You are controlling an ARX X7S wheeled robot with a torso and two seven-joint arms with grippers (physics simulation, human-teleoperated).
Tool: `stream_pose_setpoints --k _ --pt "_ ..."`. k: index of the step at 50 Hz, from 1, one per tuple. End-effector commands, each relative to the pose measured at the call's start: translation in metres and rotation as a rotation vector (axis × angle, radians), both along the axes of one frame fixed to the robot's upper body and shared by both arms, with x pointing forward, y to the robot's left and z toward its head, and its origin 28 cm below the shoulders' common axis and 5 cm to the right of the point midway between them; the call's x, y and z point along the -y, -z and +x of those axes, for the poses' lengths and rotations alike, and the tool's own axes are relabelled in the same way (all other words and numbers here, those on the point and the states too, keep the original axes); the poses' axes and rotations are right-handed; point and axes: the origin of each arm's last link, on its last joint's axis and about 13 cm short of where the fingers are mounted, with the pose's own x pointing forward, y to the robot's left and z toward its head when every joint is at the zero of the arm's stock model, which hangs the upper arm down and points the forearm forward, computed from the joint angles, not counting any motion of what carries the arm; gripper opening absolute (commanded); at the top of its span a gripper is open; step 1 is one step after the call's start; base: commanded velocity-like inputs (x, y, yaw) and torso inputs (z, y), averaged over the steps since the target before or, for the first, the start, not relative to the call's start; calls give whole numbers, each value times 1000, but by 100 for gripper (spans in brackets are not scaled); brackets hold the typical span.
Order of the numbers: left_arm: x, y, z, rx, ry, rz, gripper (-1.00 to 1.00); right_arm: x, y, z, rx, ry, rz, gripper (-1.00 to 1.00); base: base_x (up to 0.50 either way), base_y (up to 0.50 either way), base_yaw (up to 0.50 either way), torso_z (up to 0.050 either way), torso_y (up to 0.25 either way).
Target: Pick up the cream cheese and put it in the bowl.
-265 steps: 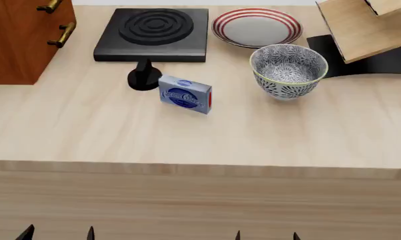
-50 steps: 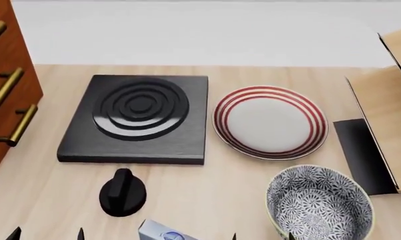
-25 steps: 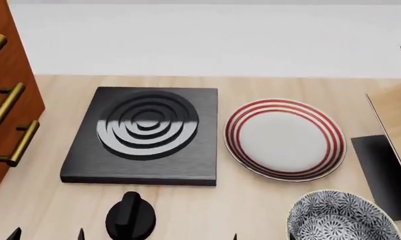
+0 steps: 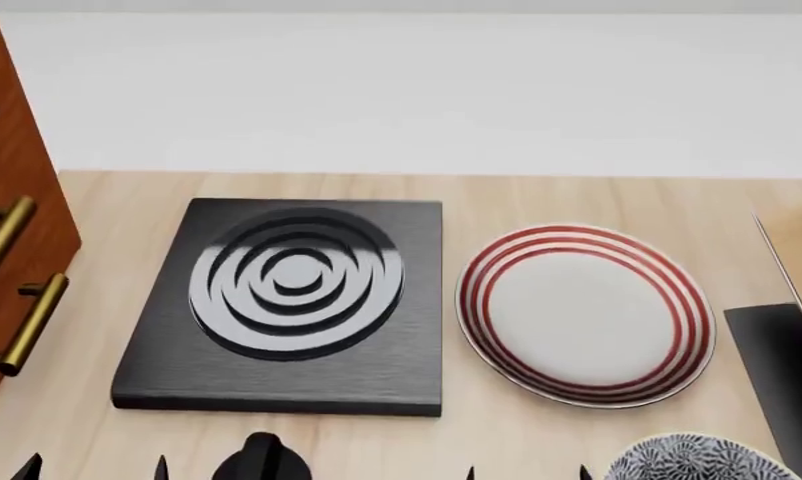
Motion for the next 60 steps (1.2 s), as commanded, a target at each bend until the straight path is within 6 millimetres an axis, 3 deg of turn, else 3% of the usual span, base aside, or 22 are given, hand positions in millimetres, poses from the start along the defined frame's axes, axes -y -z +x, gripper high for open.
stream_pose_setpoints --k 1,28,51,60 --pt "0 1 0 0 0 1 100 0 0 0 -1 2 2 100 156 0 0 0 0" --pt "1 -1 2 -9 2 18 100 2 -6 1 -1 3 6 100 133 0 0 0 0" --pt "1 -56 -6 68 54 34 100 3 -59 -1 96 -3 -46 100 0 0 0 0 0" --pt "4 -90 -4 114 62 43 100 2 -88 4 146 -22 -67 100 0 0 0 0 0"
